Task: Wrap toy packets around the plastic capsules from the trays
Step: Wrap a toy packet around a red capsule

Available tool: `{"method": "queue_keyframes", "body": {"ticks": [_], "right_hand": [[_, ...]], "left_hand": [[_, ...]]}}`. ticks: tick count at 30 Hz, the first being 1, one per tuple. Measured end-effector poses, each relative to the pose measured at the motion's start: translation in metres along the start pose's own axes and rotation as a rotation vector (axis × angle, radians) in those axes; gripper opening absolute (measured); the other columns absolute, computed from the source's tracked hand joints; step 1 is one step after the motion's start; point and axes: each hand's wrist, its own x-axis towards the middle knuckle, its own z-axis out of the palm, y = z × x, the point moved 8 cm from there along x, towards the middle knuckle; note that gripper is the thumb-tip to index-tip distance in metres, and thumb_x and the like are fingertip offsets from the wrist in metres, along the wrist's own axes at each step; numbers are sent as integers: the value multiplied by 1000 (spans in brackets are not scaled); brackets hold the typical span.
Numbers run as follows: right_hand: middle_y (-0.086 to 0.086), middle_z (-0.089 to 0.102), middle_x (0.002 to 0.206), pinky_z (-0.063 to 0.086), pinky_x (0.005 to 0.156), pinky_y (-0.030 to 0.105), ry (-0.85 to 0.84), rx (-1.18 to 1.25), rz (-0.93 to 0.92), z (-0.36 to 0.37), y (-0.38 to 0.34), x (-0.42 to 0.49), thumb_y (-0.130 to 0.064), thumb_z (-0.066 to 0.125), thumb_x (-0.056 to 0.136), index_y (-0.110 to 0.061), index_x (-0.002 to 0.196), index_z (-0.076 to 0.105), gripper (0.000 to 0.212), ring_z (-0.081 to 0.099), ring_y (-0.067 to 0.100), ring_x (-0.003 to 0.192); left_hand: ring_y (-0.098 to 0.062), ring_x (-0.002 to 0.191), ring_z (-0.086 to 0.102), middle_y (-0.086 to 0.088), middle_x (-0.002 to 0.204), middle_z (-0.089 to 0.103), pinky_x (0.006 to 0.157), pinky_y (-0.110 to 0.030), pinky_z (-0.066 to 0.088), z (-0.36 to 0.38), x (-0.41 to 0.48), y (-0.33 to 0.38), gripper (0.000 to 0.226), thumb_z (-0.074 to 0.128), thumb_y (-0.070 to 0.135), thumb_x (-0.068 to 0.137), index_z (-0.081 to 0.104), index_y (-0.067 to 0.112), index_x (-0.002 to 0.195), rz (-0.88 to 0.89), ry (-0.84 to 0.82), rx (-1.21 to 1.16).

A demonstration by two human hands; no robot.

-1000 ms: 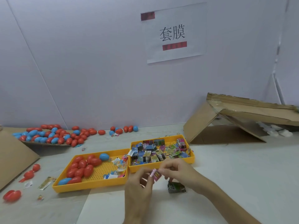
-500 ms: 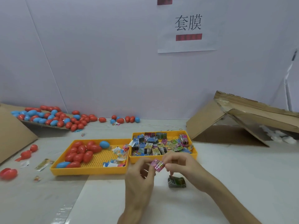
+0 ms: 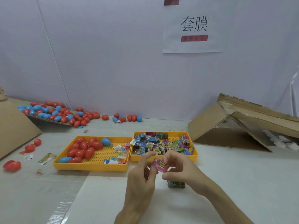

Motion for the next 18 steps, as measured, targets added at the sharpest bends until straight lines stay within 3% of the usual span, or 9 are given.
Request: {"method": "queue_keyframes", "body": {"ticks": [3,8,13,18], "right_hand": [[17,67,92,54,72,36,2,-18,-8,5,-2,0,-14,84,74,-25,90,57,34,61,18,77],[-6,63,79,49,66,26,123,20,-56,1,-5,0,-10,79,79,-18,96,61,26,59,12,70],[-1,68,86,53,67,26,181,2,-70,-4,-6,0,-7,68,80,-27,96,71,26,66,17,72],[-4,68,78,52,64,26,279,1,-107,-11,-8,0,-9,62,77,-18,104,66,28,64,15,65]], "left_hand": [[-11,72,65,21,91,67,58,-32,55,4,-1,-1,45,52,24,94,51,58,124,18,-53,42],[-14,62,60,24,93,65,52,-34,50,2,-1,6,29,48,35,93,55,51,116,63,-43,38],[-14,63,62,18,91,67,50,-29,49,2,-1,5,19,57,36,89,51,42,107,40,-49,26],[-13,65,63,17,91,66,49,-26,48,6,1,12,17,65,36,88,50,39,96,40,-94,-27]]}}
